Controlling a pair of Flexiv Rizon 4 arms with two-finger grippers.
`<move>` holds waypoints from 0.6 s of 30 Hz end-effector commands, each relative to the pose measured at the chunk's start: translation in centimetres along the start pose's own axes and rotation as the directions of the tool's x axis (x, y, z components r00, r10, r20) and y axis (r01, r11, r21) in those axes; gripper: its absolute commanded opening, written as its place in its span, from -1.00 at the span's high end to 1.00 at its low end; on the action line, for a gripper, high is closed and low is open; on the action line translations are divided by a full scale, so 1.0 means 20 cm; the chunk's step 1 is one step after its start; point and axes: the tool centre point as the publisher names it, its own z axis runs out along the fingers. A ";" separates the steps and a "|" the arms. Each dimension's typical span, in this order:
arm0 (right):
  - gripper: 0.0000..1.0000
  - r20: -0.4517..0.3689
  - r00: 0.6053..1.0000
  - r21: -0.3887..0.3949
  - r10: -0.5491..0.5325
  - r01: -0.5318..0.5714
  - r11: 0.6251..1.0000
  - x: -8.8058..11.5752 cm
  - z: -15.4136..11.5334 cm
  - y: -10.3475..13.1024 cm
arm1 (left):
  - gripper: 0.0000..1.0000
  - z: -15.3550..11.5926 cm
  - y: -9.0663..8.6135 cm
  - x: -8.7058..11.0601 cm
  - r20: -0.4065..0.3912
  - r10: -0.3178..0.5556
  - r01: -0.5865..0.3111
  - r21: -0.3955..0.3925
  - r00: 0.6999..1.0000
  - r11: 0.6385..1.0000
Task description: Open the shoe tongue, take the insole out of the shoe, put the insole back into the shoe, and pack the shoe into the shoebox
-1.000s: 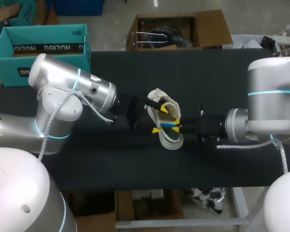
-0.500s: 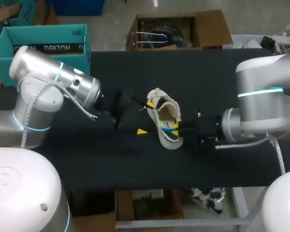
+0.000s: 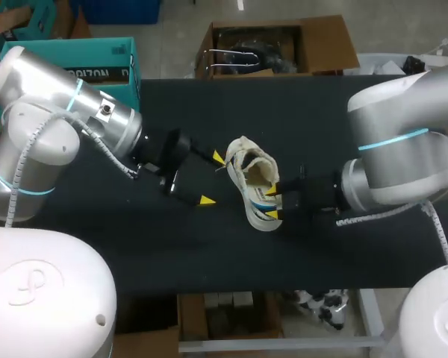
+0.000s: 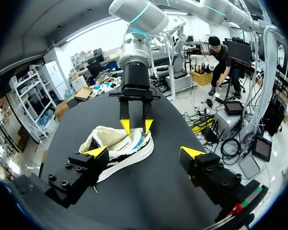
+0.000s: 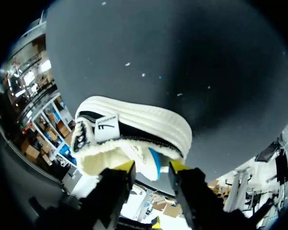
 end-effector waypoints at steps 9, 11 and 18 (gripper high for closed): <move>1.00 0.056 0.994 0.029 -0.094 0.092 0.995 0.08 -0.03 -0.14 | -1.00 -0.13 0.07 0.06 0.062 -0.165 0.168 -0.036 0.984 0.985; 1.00 0.071 0.992 0.040 -0.102 0.099 0.994 0.10 0.02 -0.14 | -1.00 -0.16 0.09 0.06 0.066 -0.190 0.192 -0.028 0.980 0.981; 1.00 0.109 0.988 0.050 -0.107 0.102 0.994 0.13 0.16 -0.10 | -1.00 -0.22 0.14 0.07 0.087 -0.226 0.231 -0.046 0.970 0.972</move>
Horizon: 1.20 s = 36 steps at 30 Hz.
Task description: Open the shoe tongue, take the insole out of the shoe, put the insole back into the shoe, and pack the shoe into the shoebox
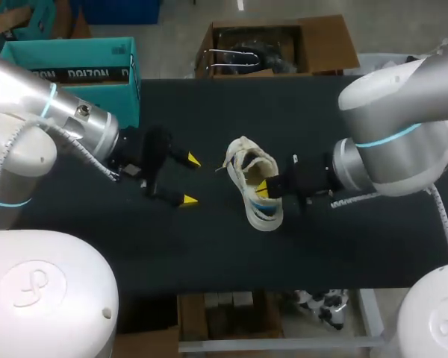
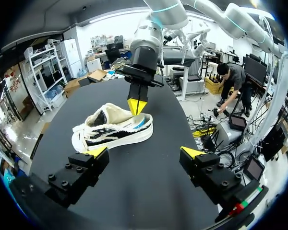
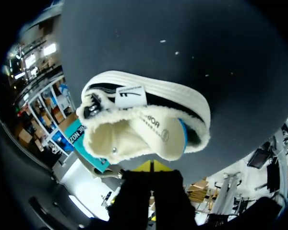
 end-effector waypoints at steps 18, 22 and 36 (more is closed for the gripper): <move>1.00 0.054 0.994 -0.041 0.091 -0.089 0.995 -0.14 0.30 0.28 | -1.00 -0.08 0.12 0.04 0.065 -0.059 0.061 -0.033 0.996 0.998; 1.00 0.048 0.996 -0.053 0.079 -0.076 0.996 -0.13 0.23 0.24 | -1.00 -0.10 0.10 0.07 0.069 -0.079 0.082 -0.047 0.994 0.995; 0.63 0.061 0.994 -0.035 -0.088 0.091 0.995 -0.11 -0.14 0.07 | -1.00 -0.09 -0.01 0.26 0.140 -0.300 0.318 -0.135 0.944 0.938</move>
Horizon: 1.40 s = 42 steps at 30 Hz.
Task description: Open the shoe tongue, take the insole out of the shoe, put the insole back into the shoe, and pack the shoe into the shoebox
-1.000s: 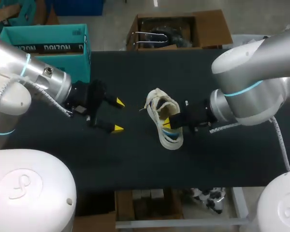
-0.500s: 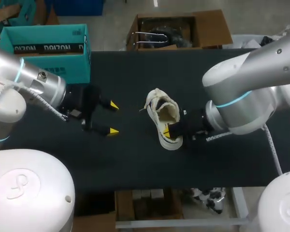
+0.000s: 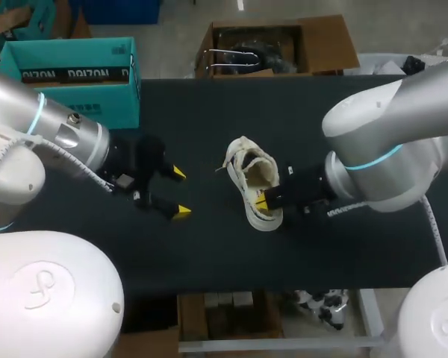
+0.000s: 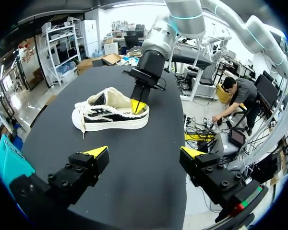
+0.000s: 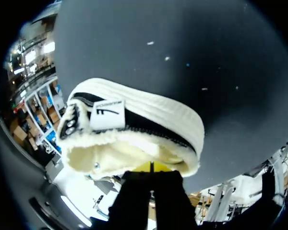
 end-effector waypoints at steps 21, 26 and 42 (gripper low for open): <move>-1.00 0.113 0.934 0.063 -0.340 0.335 0.940 -0.03 -0.44 0.04 | -1.00 0.14 -0.05 0.11 0.277 -0.330 0.377 -0.138 0.903 0.916; -1.00 0.129 0.862 0.090 -0.491 0.483 0.871 -0.02 -0.56 0.11 | -1.00 0.22 -0.07 0.12 0.330 -0.457 0.518 -0.124 0.826 0.846; -1.00 0.421 0.261 0.391 -0.868 0.812 0.434 -0.01 -0.70 0.19 | -1.00 0.41 -0.18 0.10 0.543 -0.606 0.763 -0.105 0.581 0.637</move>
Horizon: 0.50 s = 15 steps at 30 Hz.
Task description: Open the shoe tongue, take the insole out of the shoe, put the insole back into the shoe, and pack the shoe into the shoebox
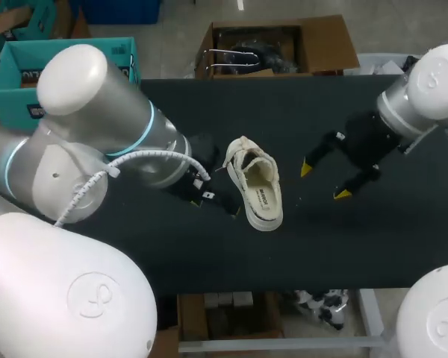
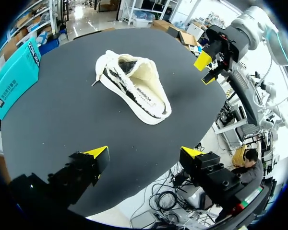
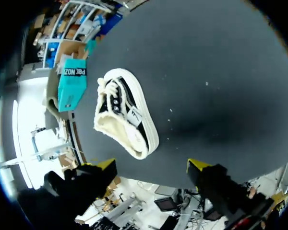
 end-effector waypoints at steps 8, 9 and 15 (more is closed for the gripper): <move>-1.00 0.221 0.921 0.147 -0.322 0.295 0.944 0.01 -0.01 0.00 | -1.00 0.26 -0.19 -0.02 0.251 -0.172 0.178 -0.001 0.953 0.984; -1.00 0.221 0.921 0.147 -0.322 0.295 0.944 0.01 -0.01 0.00 | -1.00 0.29 -0.21 -0.03 0.248 -0.187 0.194 -0.003 0.951 0.981; -1.00 0.250 0.785 0.181 -0.567 0.537 0.824 -0.08 -0.08 -0.01 | -1.00 0.39 -0.31 -0.05 0.274 -0.247 0.251 0.022 0.929 0.968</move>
